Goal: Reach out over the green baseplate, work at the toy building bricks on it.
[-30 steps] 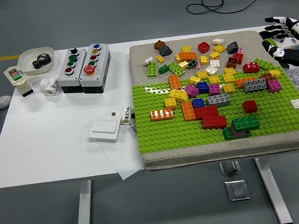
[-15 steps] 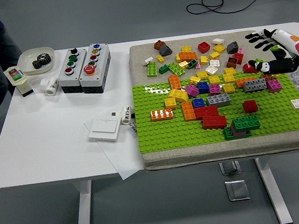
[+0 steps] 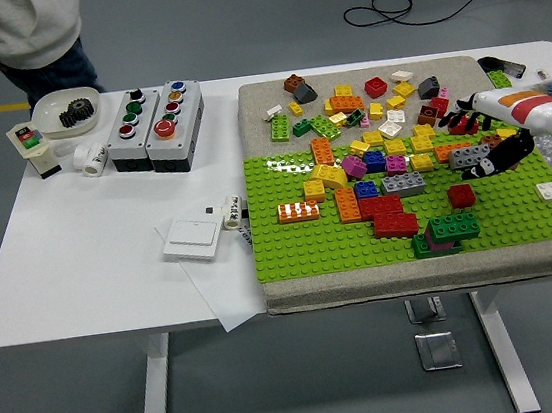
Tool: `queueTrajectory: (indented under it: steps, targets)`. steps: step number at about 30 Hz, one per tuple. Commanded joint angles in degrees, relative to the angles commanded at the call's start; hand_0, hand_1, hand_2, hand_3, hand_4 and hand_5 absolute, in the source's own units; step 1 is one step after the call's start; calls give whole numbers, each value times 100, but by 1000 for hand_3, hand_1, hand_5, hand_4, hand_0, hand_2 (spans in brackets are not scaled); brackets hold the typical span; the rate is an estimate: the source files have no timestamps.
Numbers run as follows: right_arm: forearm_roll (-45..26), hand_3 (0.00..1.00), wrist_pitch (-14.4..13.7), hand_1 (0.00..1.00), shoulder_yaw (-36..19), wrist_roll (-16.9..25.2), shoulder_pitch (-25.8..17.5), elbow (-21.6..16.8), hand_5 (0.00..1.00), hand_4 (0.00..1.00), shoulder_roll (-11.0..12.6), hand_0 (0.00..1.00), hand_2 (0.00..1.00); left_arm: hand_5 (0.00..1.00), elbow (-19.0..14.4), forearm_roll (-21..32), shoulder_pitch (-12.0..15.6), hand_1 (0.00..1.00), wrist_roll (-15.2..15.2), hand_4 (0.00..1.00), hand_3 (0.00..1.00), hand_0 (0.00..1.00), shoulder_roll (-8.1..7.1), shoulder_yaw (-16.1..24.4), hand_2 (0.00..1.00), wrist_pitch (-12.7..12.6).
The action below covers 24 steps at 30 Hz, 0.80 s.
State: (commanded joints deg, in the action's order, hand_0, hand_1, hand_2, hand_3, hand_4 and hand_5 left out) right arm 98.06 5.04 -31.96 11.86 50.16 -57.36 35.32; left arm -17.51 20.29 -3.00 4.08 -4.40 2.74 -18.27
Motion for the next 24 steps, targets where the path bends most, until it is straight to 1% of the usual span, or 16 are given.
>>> queueTrajectory:
  steps: [3,4,5,9,10,12,15,16,24]
  targets:
    - [246,736,73,603,254,11,196,196,187,998,-177,468,677,613,-1,-18,5,725,-6,597,559,607,-3,8,702,0]
    - [282,671,83,587,318,15,255,283,201,998,-252,433,664,614,-2,-15,6,724,-4,597,559,607,-3,7,701,-1]
    - [319,671,99,587,356,13,307,377,201,998,-336,433,664,614,-3,-5,5,724,2,597,559,607,-5,2,701,-1]
    - [565,671,214,587,435,40,400,606,201,998,-530,433,664,614,2,-19,-6,724,1,597,559,607,-9,26,701,-16]
    - [621,595,234,583,444,46,408,632,201,998,-552,429,626,615,3,-24,-7,724,0,598,559,602,-10,32,702,-20]
    - [817,595,285,583,484,65,423,732,201,998,-633,429,626,615,0,-3,-4,724,8,598,559,602,-11,27,702,-32]
    - [961,595,277,583,501,71,424,802,201,998,-685,429,626,615,-1,-8,-3,724,9,598,559,602,-14,29,702,-42]
    - [1059,578,252,563,484,69,411,861,203,998,-720,416,597,618,-1,-2,1,723,12,599,559,595,-15,29,702,-49]
    - [1233,564,150,558,424,73,329,1020,207,991,-814,405,582,616,-4,-73,27,723,-21,597,559,593,-16,70,701,-66]
